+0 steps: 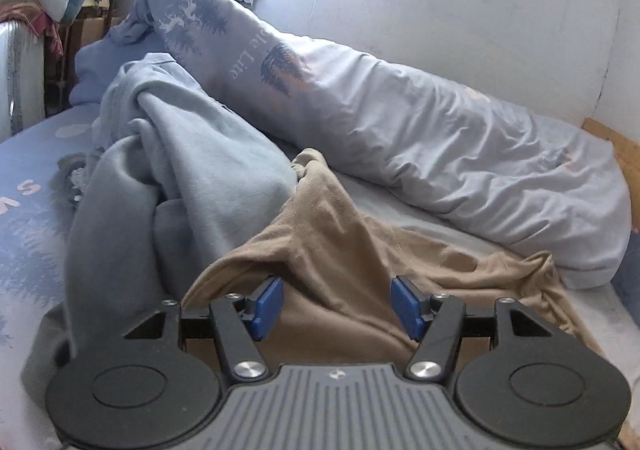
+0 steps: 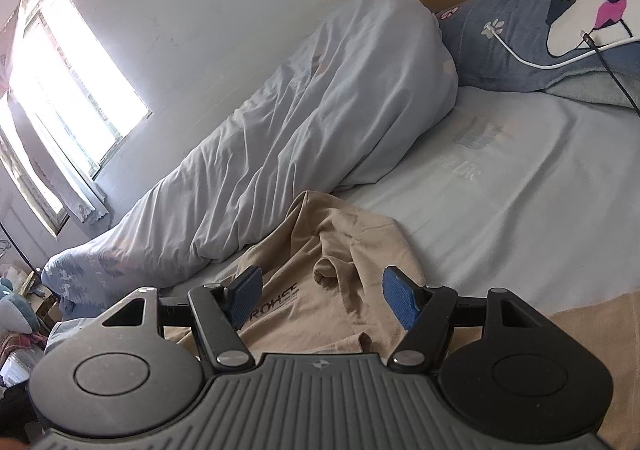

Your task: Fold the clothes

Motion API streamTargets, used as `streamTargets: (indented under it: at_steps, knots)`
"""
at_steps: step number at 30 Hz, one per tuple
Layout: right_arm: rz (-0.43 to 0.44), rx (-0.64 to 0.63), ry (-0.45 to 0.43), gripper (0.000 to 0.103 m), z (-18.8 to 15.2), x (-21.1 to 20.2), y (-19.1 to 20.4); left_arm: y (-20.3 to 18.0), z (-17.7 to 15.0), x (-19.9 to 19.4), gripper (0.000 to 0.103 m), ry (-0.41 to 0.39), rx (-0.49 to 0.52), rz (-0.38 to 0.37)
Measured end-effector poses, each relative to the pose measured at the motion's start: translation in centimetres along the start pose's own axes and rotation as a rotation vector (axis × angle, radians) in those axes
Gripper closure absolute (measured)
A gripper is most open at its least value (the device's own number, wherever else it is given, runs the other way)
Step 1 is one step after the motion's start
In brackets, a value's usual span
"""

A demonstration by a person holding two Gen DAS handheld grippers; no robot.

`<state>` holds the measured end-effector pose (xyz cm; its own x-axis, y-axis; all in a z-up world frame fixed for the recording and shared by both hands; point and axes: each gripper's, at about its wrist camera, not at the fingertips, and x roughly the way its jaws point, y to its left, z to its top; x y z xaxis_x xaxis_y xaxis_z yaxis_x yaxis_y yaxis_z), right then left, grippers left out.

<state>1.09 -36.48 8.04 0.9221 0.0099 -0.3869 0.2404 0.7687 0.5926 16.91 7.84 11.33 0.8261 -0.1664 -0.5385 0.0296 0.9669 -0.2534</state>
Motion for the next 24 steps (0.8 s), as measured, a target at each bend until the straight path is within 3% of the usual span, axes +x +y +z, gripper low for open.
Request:
streamTargets:
  at_steps: [5,9,14,16,21,24]
  knots:
    - [0.004,-0.001,-0.003,0.033,0.1,-0.1,0.1,0.3,1.6,1.8,0.045,0.018,-0.021,0.052]
    - [0.006,-0.008,-0.003,0.033,0.1,-0.1,0.2,1.4,2.2,1.8,0.046,-0.007,-0.085,0.037]
    - [0.013,-0.021,-0.003,0.033,0.1,-0.2,0.4,3.8,3.0,0.2,0.073,-0.073,-0.208,0.036]
    - [0.013,-0.024,0.002,0.033,0.1,-0.1,0.4,4.7,2.9,-0.3,0.078,-0.089,-0.225,0.037]
    - [-0.009,-0.047,0.031,0.033,0.0,0.5,0.2,5.3,2.3,-0.6,0.077,-0.103,-0.218,0.004]
    - [-0.032,-0.079,0.069,0.033,-0.3,1.6,0.0,5.1,2.2,-0.5,0.069,-0.104,-0.199,-0.011]
